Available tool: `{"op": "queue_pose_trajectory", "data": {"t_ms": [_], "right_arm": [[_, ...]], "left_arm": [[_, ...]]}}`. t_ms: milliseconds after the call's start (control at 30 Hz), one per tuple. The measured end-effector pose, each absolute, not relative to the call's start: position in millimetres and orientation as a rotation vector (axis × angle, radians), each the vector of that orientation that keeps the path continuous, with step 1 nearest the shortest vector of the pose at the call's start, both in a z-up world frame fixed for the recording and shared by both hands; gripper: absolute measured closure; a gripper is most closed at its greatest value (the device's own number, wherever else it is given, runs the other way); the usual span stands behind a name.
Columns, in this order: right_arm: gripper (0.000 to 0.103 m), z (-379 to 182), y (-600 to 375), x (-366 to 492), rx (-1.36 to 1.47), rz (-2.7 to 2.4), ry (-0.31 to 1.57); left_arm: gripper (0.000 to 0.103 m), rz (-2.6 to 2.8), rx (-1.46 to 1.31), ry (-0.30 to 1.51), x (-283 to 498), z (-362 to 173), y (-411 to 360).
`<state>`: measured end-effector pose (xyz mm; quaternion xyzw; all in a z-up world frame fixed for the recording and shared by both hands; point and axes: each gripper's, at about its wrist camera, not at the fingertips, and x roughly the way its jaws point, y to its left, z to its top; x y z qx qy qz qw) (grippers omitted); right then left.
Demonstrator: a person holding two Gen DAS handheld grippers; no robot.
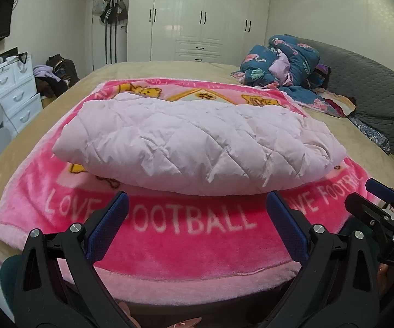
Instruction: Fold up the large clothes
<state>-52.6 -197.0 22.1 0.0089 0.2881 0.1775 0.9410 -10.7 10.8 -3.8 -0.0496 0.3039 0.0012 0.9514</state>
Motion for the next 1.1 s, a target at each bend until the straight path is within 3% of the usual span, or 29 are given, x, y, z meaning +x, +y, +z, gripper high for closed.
{"op": "queue_pose_trajectory", "data": {"t_ms": [1100], "right_arm": [[0.004, 23.3, -194.6, -51.8, 0.012, 0.36, 0.586]], "left_arm": [[0.009, 0.015, -0.096, 0.617, -10.8, -2.3, 16.4]]}}
